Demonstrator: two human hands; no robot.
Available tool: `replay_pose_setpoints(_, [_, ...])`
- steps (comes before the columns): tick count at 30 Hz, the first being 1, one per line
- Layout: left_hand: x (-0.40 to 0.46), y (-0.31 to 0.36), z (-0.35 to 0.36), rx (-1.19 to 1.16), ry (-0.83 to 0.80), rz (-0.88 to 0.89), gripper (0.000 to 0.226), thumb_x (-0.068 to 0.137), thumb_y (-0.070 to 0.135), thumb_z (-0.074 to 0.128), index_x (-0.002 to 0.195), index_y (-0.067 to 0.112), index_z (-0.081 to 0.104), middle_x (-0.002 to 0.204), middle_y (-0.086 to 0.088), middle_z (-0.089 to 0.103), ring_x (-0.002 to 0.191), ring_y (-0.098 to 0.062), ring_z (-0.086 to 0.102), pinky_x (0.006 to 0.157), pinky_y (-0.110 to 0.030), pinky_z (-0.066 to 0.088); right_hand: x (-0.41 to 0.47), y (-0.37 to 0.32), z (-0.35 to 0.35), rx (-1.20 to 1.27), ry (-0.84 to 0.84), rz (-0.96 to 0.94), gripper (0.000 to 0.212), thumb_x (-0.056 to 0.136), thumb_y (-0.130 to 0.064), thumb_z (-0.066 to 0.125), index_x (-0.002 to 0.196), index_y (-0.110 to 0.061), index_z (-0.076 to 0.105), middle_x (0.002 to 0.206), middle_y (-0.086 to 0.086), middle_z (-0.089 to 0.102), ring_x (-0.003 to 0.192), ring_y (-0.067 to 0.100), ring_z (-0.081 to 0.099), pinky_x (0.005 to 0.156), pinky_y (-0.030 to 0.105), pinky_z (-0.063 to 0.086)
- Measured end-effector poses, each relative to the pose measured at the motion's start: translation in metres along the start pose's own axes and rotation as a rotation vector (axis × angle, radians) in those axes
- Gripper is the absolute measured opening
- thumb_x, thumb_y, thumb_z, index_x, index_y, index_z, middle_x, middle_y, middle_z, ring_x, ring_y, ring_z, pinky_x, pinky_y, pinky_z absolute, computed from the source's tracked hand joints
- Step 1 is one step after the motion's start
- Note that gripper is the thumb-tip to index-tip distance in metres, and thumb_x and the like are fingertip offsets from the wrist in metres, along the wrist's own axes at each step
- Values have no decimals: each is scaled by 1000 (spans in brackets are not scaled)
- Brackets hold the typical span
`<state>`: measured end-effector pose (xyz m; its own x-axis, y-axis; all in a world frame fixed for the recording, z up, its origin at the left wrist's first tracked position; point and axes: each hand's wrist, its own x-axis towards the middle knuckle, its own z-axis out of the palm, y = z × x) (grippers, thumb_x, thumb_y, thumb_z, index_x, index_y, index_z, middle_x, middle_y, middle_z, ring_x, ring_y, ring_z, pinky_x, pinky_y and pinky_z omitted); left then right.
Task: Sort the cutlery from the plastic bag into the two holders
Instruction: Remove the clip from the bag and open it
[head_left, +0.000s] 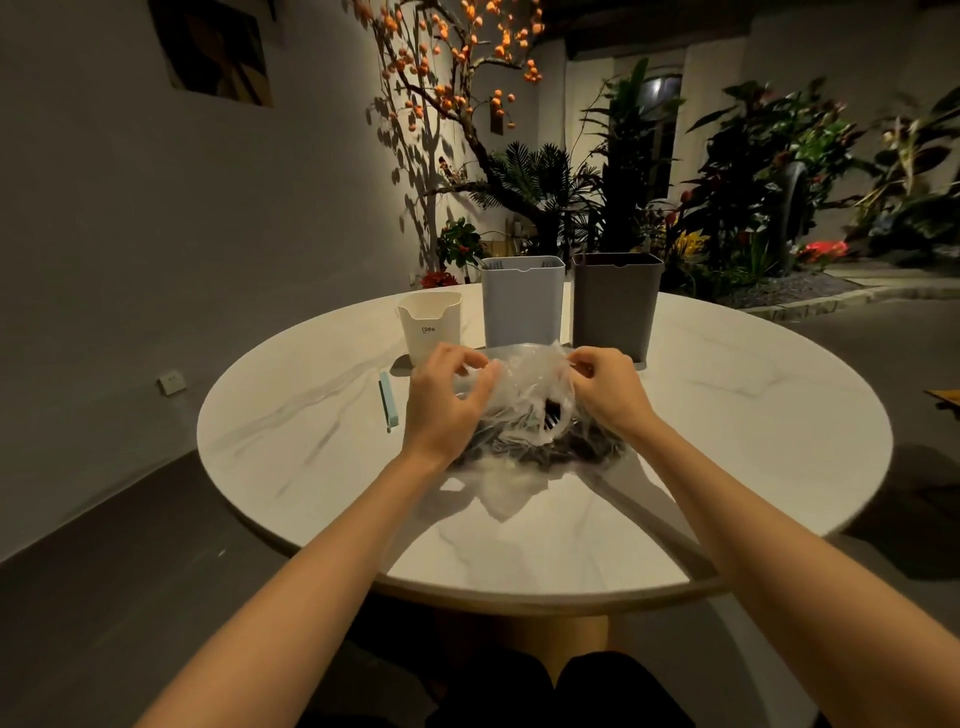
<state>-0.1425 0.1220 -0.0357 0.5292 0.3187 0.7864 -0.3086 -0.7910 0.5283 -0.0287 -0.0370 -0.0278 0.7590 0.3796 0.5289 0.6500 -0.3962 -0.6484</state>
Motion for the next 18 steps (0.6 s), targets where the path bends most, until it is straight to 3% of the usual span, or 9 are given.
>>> replay_pose_setpoints(3, [-4,5,6,100,137,324,37,91,52,51,93,16,58,98,0,54,92,-17,51,86,-30,43,2,-2,2,-3,54,58,21,93,-26,59,99,-9,71,85,1,65,78,17,58,69,28,43])
replay_pose_setpoints(5, [-5,7,7,200,202,586,33,94,50,46,98,17,51,103,-3,50,93,-19,48,84,-30,38,4,-3,3,-53,95,85,25,92,-30,61,101,-10,72,93,4,67,82,18,59,70,28,43])
replay_pose_setpoints(7, [-6,9,7,284,172,817,23,94,41,49,99,19,48,107,-3,49,94,-20,48,83,-33,35,4,-5,2,-95,139,113,27,90,-34,63,101,-12,74,100,7,69,88,21,61,73,30,46])
replay_pose_setpoints(10, [-6,9,6,323,56,1072,12,88,26,58,98,19,56,111,-5,63,104,-22,55,98,-32,32,1,-12,-1,-120,193,162,27,91,-37,62,103,-17,74,103,5,72,91,22,63,73,28,46])
replay_pose_setpoints(14, [-6,8,3,419,-112,1139,25,85,37,62,90,17,75,108,-5,72,112,-21,56,101,-38,35,0,-17,0,-134,210,209,22,92,-33,60,104,-20,72,98,5,71,79,19,57,67,27,43])
replay_pose_setpoints(16, [-7,7,3,489,-235,1061,38,86,53,56,87,19,74,102,-2,72,108,-20,57,100,-40,36,1,-17,3,-83,218,215,23,92,-35,60,103,-19,72,96,5,71,82,21,62,71,31,51])
replay_pose_setpoints(18, [-9,6,4,564,-250,951,36,85,53,56,85,20,70,95,1,71,100,-20,60,98,-39,33,1,-18,5,17,227,219,22,92,-34,60,101,-17,72,93,5,72,81,22,66,77,38,57])
